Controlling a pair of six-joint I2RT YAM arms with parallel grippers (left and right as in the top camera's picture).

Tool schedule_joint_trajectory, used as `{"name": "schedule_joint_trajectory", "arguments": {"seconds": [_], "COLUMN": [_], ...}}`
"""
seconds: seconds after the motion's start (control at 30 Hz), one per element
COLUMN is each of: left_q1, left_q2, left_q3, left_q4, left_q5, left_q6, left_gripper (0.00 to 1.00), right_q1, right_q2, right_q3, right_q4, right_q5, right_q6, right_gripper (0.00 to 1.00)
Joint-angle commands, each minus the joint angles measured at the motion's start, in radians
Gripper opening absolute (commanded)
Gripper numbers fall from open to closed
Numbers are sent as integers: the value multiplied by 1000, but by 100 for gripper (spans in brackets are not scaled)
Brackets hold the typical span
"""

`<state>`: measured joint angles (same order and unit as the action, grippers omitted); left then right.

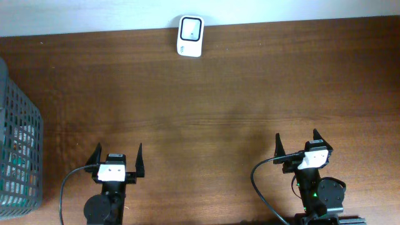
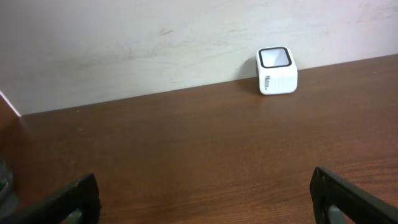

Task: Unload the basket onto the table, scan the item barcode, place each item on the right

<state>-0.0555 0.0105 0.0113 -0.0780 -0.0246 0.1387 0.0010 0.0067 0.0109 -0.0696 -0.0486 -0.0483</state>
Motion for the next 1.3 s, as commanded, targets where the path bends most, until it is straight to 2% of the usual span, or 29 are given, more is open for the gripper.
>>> {"name": "schedule_joint_trajectory", "arguments": {"seconds": [0.0, 0.37, 0.67, 0.93, 1.0, 1.1, 1.2, 1.27], "left_q1": [6, 6, 6, 6, 6, 6, 6, 6], "left_q2": [1, 2, 2, 53, 183, 378, 650, 830], "left_q3": [-2, -2, 1, 126, 234, 398, 672, 898], "left_q4": [2, -2, 74, 111, 111, 84, -56, -223], "left_q5": [24, 24, 25, 33, 81, 115, 203, 233], "left_q6": [13, 13, 14, 40, 92, 108, 148, 147], "left_gripper": [99, 99, 99, 99, 99, 99, 99, 99], "right_q1": [5, 5, 5, 5, 5, 5, 5, 5], "right_q2": [0, 0, 0, 0, 0, 0, 0, 0], "right_q3": [-5, -5, -5, -5, -5, -5, -5, -5], "right_q4": [-5, -5, -5, -5, -5, -5, -5, -5], "right_q5": [12, 12, 12, 12, 12, 12, 12, 12], "right_q6": [0, 0, 0, 0, 0, 0, 0, 0], "right_gripper": [98, 98, 98, 98, 98, 98, 98, 98]}}
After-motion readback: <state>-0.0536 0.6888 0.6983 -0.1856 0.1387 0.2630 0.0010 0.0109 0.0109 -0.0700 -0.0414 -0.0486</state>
